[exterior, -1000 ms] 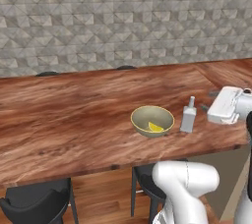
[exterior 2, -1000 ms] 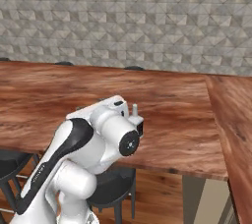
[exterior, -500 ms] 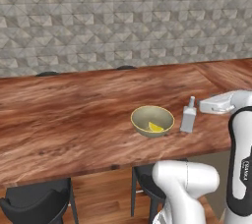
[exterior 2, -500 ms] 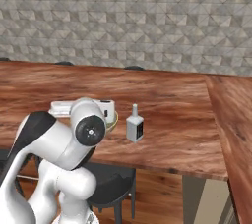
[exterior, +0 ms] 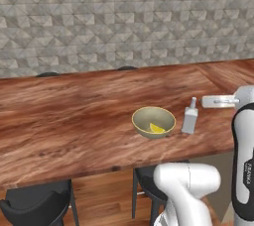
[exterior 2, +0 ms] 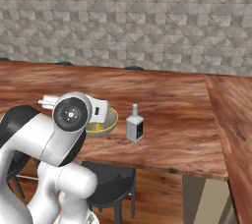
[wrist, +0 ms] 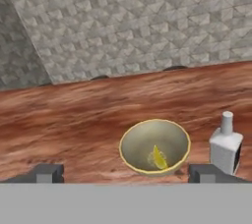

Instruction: There is a bowl on the dining counter. Grab a lemon wedge from the fridge and place it in the bowl. Then get the liquor bottle and glass cup from the cabinet and place them next to the bowl.

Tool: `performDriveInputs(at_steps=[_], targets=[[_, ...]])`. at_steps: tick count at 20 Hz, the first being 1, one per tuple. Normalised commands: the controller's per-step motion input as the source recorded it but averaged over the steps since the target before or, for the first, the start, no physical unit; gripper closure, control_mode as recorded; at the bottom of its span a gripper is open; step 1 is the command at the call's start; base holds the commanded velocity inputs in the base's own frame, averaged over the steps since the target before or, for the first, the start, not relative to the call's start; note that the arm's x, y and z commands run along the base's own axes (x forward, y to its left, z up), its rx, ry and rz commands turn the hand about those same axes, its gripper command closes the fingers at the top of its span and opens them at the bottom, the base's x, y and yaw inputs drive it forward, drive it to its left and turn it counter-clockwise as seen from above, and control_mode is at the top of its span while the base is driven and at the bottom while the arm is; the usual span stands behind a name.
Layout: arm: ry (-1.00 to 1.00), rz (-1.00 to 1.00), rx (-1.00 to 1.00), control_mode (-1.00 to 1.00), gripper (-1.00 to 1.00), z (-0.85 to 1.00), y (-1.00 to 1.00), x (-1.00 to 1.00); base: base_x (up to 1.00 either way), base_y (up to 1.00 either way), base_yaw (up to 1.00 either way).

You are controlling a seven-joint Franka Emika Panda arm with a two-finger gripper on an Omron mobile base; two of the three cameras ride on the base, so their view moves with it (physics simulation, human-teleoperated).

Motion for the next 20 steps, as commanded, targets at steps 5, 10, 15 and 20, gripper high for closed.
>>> performDriveInputs(at_steps=[5,10,15,20], targets=[[0.02,0.0,0.0,1.0,-1.0,-0.05,0.0,0.0,-0.41,0.23,0.0],[0.0,0.0,0.0,1.0,-1.0,0.0,0.0,0.0,-1.0,0.74,-0.03],[0.0,0.0,0.0,1.0,-1.0,0.0,0.0,0.0,-0.83,1.0,-0.05],[0.0,0.0,0.0,1.0,-1.0,0.0,0.0,0.0,-0.41,1.0,-0.13]])
